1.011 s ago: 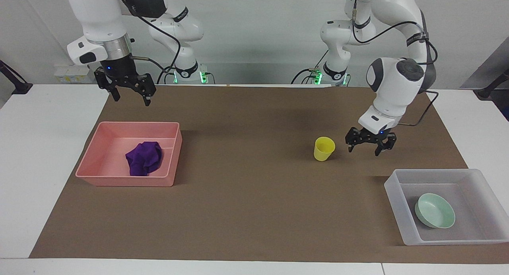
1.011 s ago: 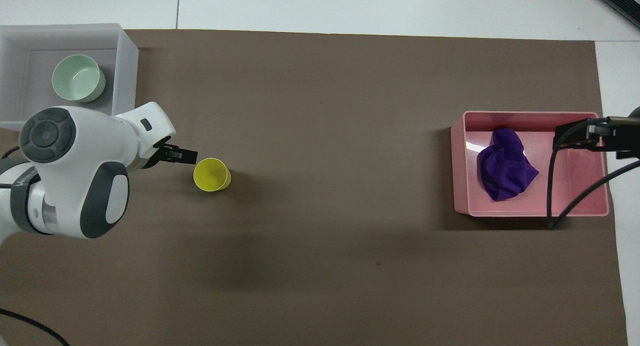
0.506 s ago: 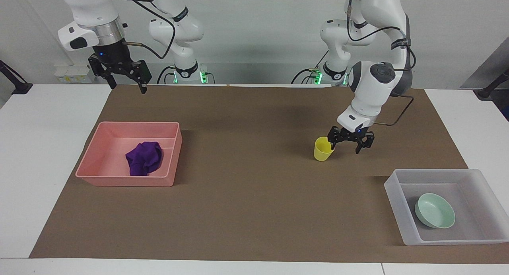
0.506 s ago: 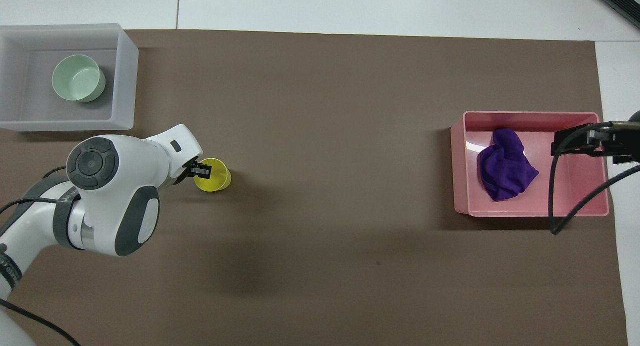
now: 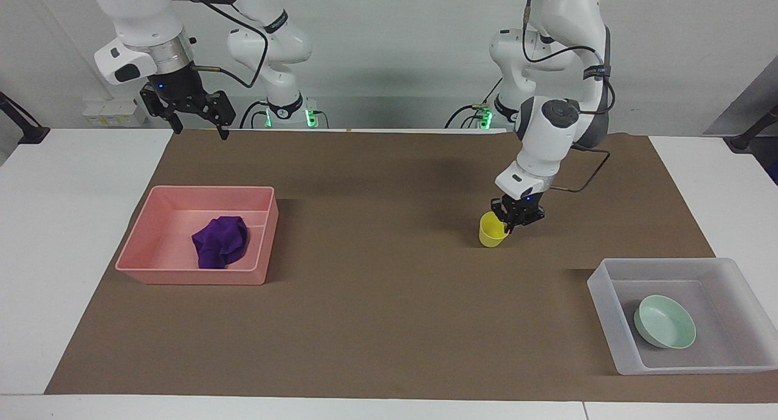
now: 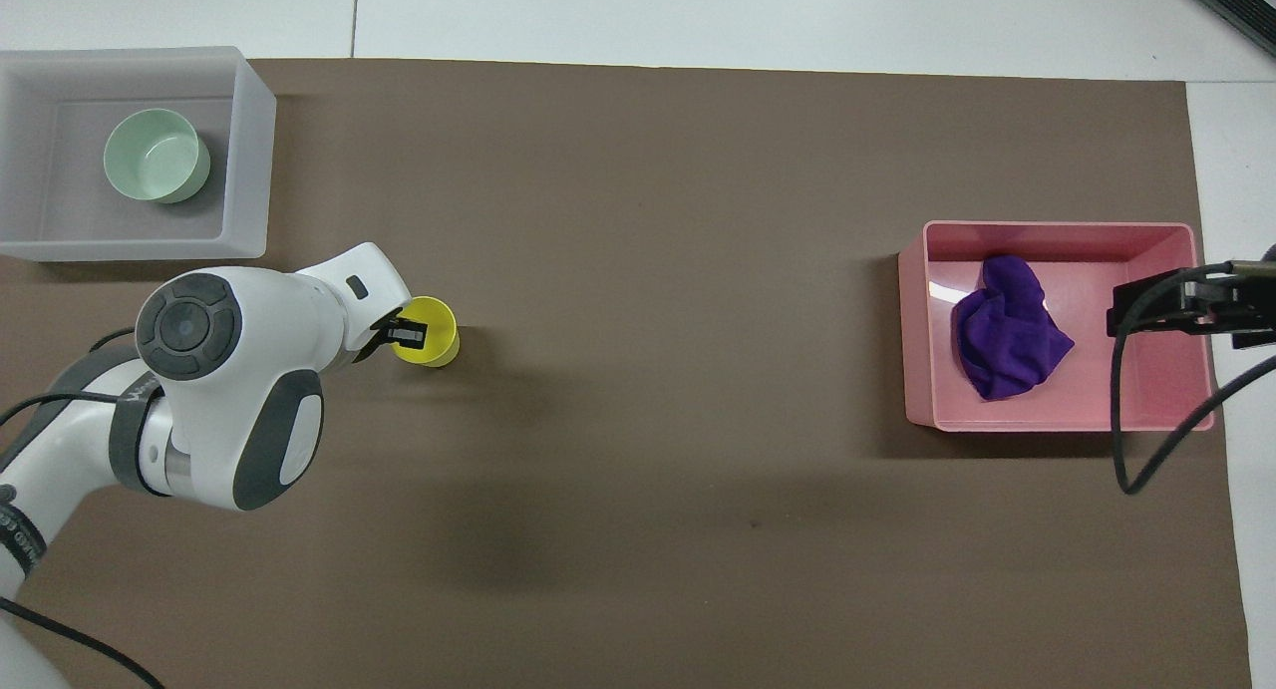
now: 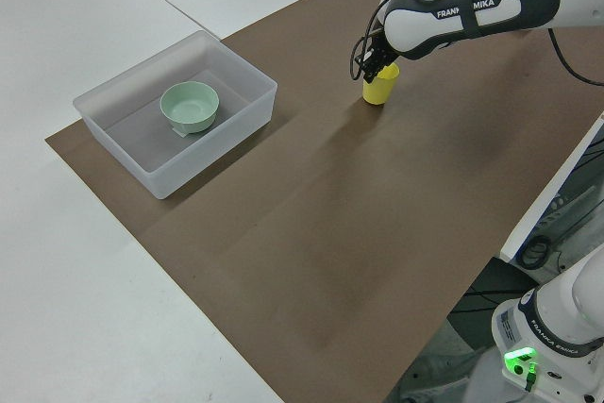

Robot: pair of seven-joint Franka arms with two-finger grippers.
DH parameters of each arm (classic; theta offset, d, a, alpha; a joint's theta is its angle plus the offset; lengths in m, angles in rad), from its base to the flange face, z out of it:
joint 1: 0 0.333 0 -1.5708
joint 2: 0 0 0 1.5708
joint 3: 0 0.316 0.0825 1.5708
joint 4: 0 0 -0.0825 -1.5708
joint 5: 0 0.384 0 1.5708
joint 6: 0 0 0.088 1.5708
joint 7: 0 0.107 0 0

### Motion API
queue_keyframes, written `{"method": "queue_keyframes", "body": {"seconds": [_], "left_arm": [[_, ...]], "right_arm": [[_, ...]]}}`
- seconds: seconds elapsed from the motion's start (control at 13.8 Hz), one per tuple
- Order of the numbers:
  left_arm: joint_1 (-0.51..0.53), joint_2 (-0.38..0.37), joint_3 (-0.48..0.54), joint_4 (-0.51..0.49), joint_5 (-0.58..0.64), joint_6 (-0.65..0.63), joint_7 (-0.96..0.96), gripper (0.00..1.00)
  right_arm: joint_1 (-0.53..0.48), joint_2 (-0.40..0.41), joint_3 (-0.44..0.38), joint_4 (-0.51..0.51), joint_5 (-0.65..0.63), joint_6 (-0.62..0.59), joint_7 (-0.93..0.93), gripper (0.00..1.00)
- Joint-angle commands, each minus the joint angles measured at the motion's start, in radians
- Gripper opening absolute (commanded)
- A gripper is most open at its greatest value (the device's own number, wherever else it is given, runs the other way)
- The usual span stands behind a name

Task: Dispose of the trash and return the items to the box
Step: 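Grasp the yellow cup with the left gripper, then carry the yellow cup into the box and set it in the bowl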

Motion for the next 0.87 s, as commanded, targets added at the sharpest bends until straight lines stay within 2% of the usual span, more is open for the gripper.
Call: {"method": "queue_keyframes", "body": {"seconds": [0.0, 0.14, 0.36, 0.51, 0.79], "left_arm": [[0.027, -0.011, 0.008, 0.087, 0.004, -0.071, -0.011, 0.0], [0.082, -0.007, 0.008, 0.18, 0.005, -0.105, -0.008, 0.0], [0.157, 0.094, 0.008, 0.427, 0.025, -0.246, 0.007, 0.0], [0.216, 0.153, 0.005, 0.554, 0.053, -0.303, 0.02, 0.0], [0.323, 0.253, 0.001, 0.713, 0.039, -0.32, 0.078, 0.0]], "right_arm": [[-0.016, -0.003, 0.003, 0.017, 0.026, -0.028, -0.035, 1.0], [-0.012, -0.004, 0.003, 0.007, 0.029, -0.011, -0.018, 1.0], [-0.012, -0.009, 0.001, -0.004, 0.051, -0.01, -0.015, 1.0], [-0.01, -0.009, 0.003, -0.006, 0.048, -0.008, -0.017, 1.0], [-0.009, -0.013, 0.003, -0.015, 0.034, 0.004, -0.017, 1.0]]}}
